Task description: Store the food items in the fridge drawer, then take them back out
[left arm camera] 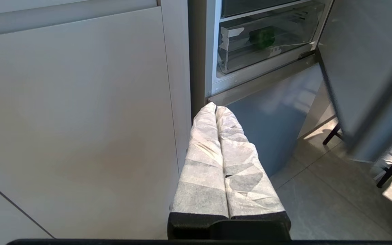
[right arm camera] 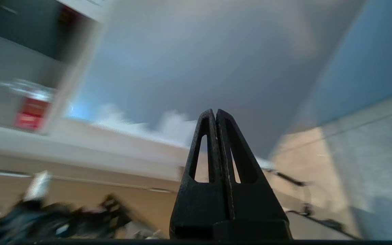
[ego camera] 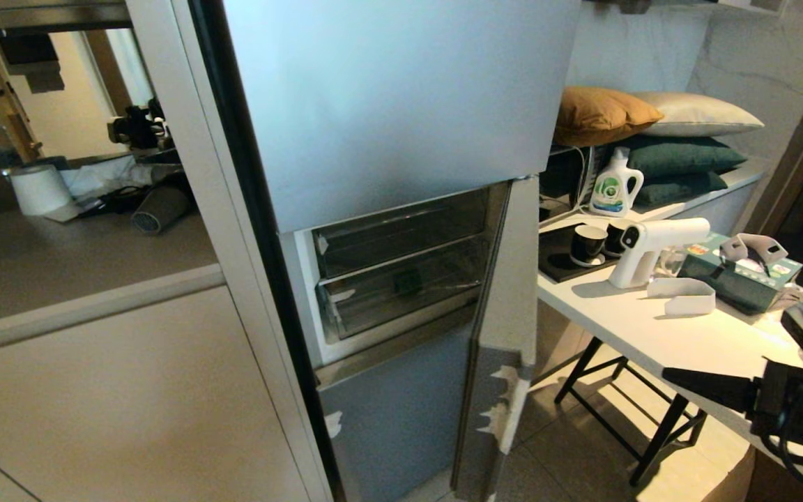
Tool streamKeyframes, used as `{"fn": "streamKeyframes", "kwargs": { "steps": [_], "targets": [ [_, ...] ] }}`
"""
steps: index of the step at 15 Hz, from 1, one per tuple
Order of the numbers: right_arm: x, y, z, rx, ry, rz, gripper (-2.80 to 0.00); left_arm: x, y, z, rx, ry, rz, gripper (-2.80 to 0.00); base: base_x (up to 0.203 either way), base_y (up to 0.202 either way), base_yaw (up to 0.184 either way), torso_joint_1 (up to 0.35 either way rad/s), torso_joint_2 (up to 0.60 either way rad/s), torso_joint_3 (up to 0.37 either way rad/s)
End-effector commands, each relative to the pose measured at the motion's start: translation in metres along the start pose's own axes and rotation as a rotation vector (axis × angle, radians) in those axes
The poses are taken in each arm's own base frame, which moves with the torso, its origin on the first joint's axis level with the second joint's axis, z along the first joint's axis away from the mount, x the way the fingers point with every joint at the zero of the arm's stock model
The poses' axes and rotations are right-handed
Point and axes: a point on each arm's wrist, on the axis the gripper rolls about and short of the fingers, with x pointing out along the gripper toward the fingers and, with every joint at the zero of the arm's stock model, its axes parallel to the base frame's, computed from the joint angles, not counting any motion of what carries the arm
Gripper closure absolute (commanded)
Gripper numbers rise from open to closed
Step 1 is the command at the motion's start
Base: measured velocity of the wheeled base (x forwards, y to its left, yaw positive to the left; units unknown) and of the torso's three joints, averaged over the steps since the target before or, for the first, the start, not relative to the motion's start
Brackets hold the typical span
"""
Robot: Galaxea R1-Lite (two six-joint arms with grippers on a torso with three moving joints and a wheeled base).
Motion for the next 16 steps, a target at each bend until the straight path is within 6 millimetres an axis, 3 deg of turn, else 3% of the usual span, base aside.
{"fn": "streamKeyframes", "kwargs": {
  "steps": [1,3,6,10,12,16],
  "targets": [
    [0.04,-0.01,0.001,0.002,0.059,-0.056,0.0,0.001,0.0,-0.002,-0.001,0.009,0.0,0.0,0.0,0.0,0.0,0.0,0.0,0.0],
    [0.082,-0.006,-0.011,-0.114,0.101,-0.114,0.0,0.001,0.0,-0.003,0.0,0.01,0.0,0.0,0.0,0.0,0.0,0.0,0.0,0.0],
    [0.131,0.011,-0.035,-0.285,0.098,-0.068,0.0,0.001,0.0,-0.003,0.0,0.01,0.0,0.0,0.0,0.0,0.0,0.0,0.0,0.0],
    [0.197,0.033,-0.06,-0.4,0.001,0.001,0.0,0.001,0.0,-0.003,0.0,0.01,0.0,0.0,0.0,0.0,0.0,0.0,0.0,0.0],
    [0.219,0.048,-0.066,-0.43,-0.044,0.043,0.0,0.001,0.0,-0.003,0.0,0.009,0.0,0.0,0.0,0.0,0.0,0.0,0.0,0.0],
    [0.243,0.069,-0.074,-0.453,-0.07,0.092,0.0,0.001,0.0,-0.003,0.0,0.01,0.0,0.0,0.0,0.0,0.0,0.0,0.0,0.0]
  ]
}}
